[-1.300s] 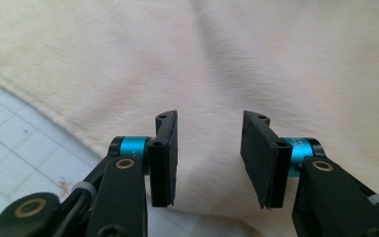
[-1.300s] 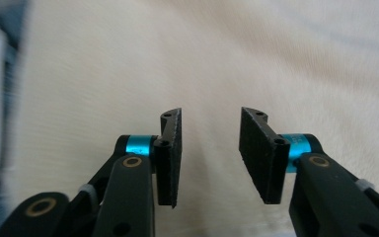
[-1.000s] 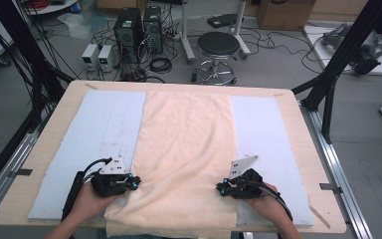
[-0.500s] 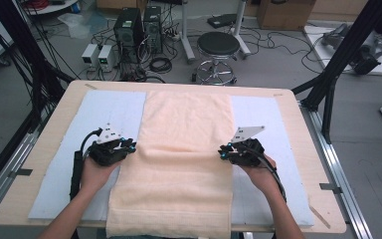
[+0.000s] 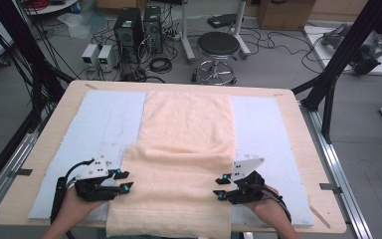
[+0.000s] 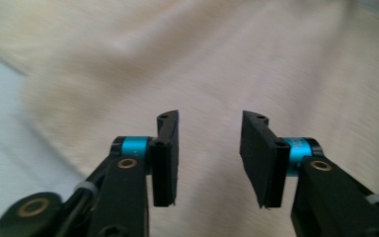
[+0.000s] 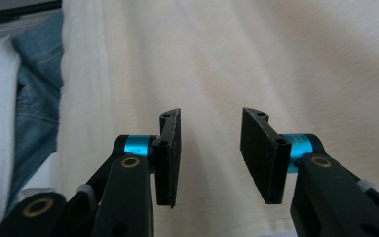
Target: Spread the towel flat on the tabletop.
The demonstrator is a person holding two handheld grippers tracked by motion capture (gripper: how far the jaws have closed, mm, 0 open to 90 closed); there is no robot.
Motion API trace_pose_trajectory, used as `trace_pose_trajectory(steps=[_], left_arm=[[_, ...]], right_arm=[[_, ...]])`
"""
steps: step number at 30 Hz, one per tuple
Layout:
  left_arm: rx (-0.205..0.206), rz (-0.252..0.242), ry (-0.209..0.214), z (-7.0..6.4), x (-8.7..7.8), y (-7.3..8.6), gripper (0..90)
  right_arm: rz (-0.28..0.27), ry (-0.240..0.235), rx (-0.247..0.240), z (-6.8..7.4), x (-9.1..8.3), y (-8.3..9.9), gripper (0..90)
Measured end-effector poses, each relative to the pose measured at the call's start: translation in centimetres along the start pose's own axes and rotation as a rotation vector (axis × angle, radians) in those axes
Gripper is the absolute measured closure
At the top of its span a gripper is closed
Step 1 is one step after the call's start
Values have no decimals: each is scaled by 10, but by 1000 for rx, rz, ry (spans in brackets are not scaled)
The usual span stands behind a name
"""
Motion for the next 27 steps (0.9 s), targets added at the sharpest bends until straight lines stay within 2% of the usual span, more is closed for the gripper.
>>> trace_pose_trajectory(steps=[1, 3, 5, 6, 7, 8, 11, 13, 15, 17, 18, 19, 20, 21, 23, 27], left_arm=[[18, 20, 31, -5, 2, 2, 549], [70, 85, 36, -14, 9, 8, 555], [68, 143, 41, -14, 17, 14, 620], [71, 156, 49, -14, 19, 16, 693], [67, 145, 60, -14, 18, 15, 749], [58, 147, 56, -15, 17, 13, 825], [74, 112, 59, -27, 5, 8, 845], [87, 66, 79, -42, -10, 4, 848], [100, 13, 103, -60, -26, -3, 850], [126, -16, 116, -81, -42, -9, 847], [134, -27, 127, -87, -46, -10, 837], [141, -42, 138, -93, -50, -12, 799], [139, -46, 128, -95, -52, -13, 687], [139, -46, 126, -94, -52, -13, 621], [143, -39, 111, -87, -46, -11, 619], [144, -12, 49, -62, -22, -5, 592]], right_arm=[[12, -10, 8, 3, 3, 2, 598], [44, -19, -15, 9, 10, 5, 611], [93, -18, -35, 12, 18, 9, 691], [96, -23, -33, 12, 20, 11, 734], [87, -46, -18, 12, 20, 12, 806], [89, -55, -26, 12, 18, 11, 831], [52, -78, -32, 18, 7, 8, 840], [15, -65, -47, 27, -9, 4, 840], [-21, -80, -62, 39, -28, 0, 840], [-28, -107, -98, 56, -44, -6, 829], [-33, -108, -125, 66, -53, -9, 783], [-50, -110, -133, 70, -58, -11, 709], [-71, -128, -124, 74, -64, -13, 689], [-82, -136, -117, 75, -68, -14, 672], [-67, -87, -129, 70, -67, -13, 649], [-33, -22, -88, 44, -45, -5, 612]])
Point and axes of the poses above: each handheld gripper's, and its own axes: x roughly forward along the jaws, y roughly out of its underside, z roughly to its left, the point moved 3 cm from there along x, roughly forward along the jaws, and after that the axes turned 4 degrees about y, right-handed, at the moved point
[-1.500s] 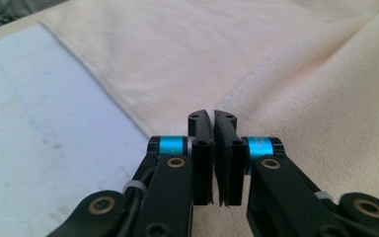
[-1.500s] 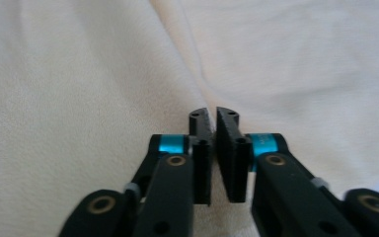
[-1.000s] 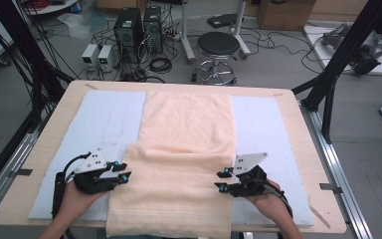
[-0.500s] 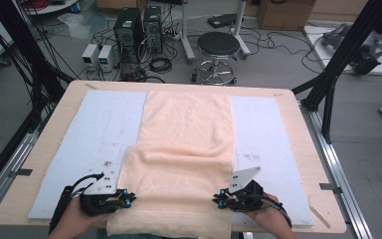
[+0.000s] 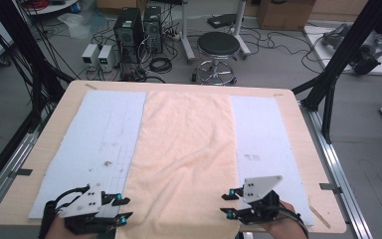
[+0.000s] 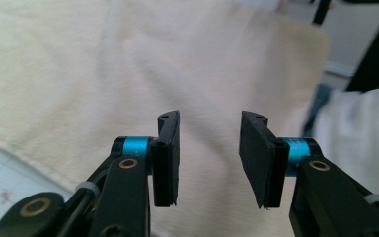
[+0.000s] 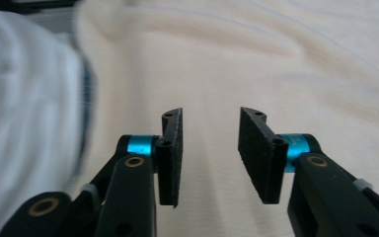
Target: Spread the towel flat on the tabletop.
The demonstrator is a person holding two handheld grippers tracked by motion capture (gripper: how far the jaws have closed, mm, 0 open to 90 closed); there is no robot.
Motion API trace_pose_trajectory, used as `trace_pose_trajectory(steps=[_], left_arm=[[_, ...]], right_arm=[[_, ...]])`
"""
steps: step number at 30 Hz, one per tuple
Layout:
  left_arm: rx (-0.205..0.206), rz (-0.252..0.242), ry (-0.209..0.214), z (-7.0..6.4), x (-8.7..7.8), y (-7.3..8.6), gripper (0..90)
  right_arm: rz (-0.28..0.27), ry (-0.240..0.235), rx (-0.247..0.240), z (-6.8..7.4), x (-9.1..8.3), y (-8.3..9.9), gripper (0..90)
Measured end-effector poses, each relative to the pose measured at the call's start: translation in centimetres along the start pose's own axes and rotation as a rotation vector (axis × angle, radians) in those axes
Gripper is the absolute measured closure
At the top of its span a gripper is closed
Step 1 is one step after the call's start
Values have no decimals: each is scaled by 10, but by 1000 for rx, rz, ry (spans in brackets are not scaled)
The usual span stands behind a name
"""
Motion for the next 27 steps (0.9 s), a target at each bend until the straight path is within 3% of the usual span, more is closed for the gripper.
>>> trace_pose_trajectory(steps=[4, 6, 8, 10, 12, 13, 14, 20, 27], left_arm=[[-17, 63, -44, 33, 26, 7, 563], [-22, 101, -52, 46, 36, 10, 562], [-36, 135, -32, 55, 45, 13, 579], [-58, 164, -3, 59, 52, 19, 679], [-105, 147, -11, 63, 50, 21, 780], [-116, 149, -8, 64, 49, 21, 847], [-123, 151, -13, 64, 49, 21, 859], [-97, 139, -51, 53, 35, 24, 868], [-97, 138, -34, 40, 21, 29, 869]], right_arm=[[37, 53, 45, -30, 26, 12, 604], [66, 49, 69, -42, 37, 18, 605], [110, 47, 85, -51, 47, 26, 619], [131, 23, 106, -54, 53, 34, 673], [102, 8, 139, -56, 52, 37, 772], [103, -9, 149, -56, 51, 37, 847], [103, -16, 133, -56, 52, 37, 867], [104, -33, 112, -48, 49, 35, 882], [92, -66, 81, -31, 47, 29, 884]])
Point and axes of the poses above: each handheld gripper's, and its own axes: x roughly forward along the jaws, y roughly out of its underside, z roughly to its left, the point moved 3 cm from there along x, roughly forward along the jaws, and after that the axes turned 4 degrees about y, right-handed, at the moved point
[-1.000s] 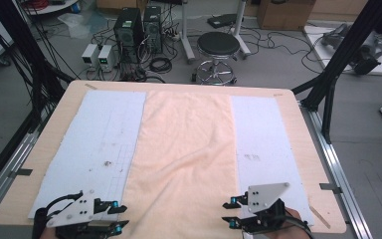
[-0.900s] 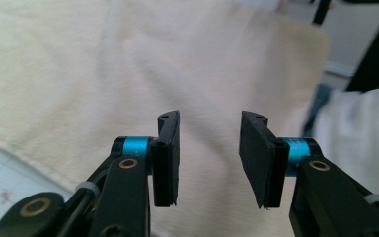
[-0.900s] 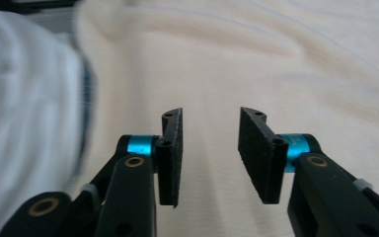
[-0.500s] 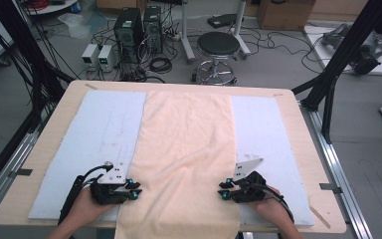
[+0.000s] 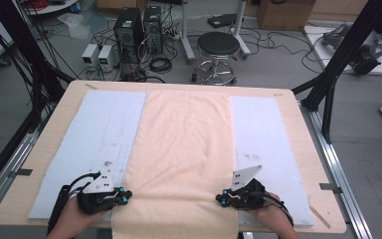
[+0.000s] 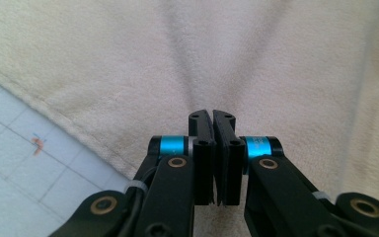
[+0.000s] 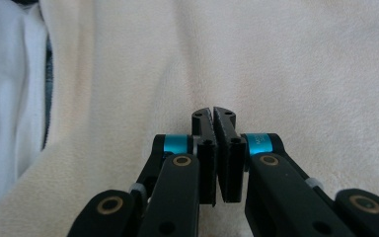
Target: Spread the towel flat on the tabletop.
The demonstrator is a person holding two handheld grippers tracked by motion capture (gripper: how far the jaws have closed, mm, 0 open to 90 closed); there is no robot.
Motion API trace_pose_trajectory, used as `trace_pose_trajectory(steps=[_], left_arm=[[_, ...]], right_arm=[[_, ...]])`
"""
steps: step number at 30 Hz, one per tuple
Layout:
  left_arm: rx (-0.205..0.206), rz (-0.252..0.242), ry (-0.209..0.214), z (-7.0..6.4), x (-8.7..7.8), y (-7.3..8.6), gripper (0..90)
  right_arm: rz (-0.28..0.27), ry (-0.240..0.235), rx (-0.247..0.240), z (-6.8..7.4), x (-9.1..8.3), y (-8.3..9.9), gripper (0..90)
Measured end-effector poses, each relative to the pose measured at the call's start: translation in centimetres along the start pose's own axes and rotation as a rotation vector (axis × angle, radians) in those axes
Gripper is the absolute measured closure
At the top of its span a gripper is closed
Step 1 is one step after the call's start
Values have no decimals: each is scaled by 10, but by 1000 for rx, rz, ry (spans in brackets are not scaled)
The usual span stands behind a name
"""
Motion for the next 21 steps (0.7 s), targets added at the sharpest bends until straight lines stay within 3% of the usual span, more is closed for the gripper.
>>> trace_pose_trajectory(steps=[9, 12, 17, 21], left_arm=[[11, -1, 46, -21, -12, 8, 865], [14, -23, 46, -20, -18, 6, 755], [17, -63, 6, -5, -17, -1, 618], [6, -41, -20, 11, -3, -5, 561]], right_arm=[[-22, -54, -10, 25, -6, 2, 877], [-40, -75, 10, 29, -11, 1, 767], [-59, 50, 5, 11, -21, -8, 661], [-27, 54, 9, -5, -12, -6, 582]])
Point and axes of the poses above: each handheld gripper's, and its own axes: x roughly forward along the jaws, y roughly out of its underside, z roughly to its left, the point moved 3 cm from there along x, roughly forward along the jaws, and after that the axes turned 4 degrees about y, right-handed, at the moved point
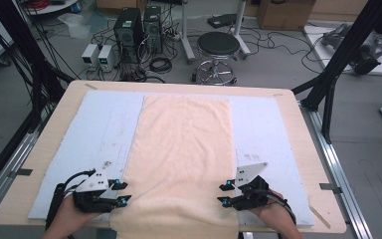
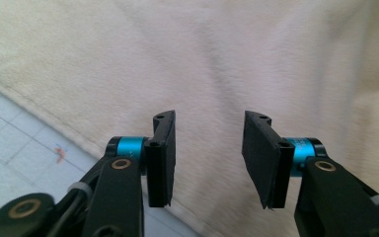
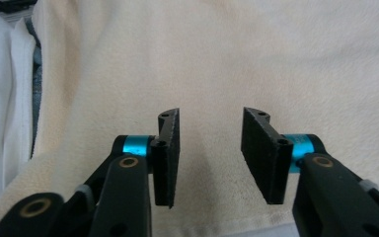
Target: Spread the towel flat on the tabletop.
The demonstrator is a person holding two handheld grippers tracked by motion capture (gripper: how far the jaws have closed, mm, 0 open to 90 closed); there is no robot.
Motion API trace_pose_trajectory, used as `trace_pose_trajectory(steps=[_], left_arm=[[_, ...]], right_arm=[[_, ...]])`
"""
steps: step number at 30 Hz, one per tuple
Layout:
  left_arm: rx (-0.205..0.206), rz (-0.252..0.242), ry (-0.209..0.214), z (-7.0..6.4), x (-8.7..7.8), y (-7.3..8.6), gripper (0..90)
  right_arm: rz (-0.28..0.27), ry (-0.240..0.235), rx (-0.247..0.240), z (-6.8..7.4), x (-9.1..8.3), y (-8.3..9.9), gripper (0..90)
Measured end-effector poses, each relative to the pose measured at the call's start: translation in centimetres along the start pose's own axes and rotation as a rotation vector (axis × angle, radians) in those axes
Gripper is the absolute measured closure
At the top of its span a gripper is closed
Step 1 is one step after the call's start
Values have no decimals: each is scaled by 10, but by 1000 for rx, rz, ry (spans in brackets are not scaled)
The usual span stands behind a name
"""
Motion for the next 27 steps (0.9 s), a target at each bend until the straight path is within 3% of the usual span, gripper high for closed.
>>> trace_pose_trajectory(steps=[3, 4, 5, 7, 8, 11, 16, 22, 24, 27], left_arm=[[-15, 58, 26, 5, 14, 5, 568], [-2, 45, 25, 4, 16, 6, 586], [-3, 44, 18, 3, 16, 6, 600], [-15, 41, 17, 3, 15, 7, 706], [-20, 39, 19, 3, 15, 7, 780], [-18, 47, 14, -1, 14, 7, 850], [-16, 68, 52, -17, 4, 11, 860], [12, 83, 122, -48, -12, 17, 857], [31, 73, 112, -52, -17, 17, 809], [19, 35, 76, -44, -19, 13, 681]], right_arm=[[30, -10, 18, -3, 10, 10, 565], [52, -7, 20, -3, 13, 14, 577], [29, 8, 11, -2, 13, 16, 611], [26, -3, 27, -2, 11, 18, 828], [29, -12, 17, -1, 11, 18, 856], [33, -17, 10, 0, 11, 17, 876], [19, -25, -12, 13, 3, 19, 879], [18, -72, -39, 47, -9, 24, 876], [19, -86, -45, 55, -13, 25, 824], [-24, -70, -32, 53, -20, 19, 706]])
Point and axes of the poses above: each handheld gripper's, and its own axes: x roughly forward along the jaws, y roughly out of its underside, z roughly to its left, the point moved 3 cm from there along x, roughly forward along the jaws, and after that the axes turned 4 degrees about y, right-handed, at the moved point
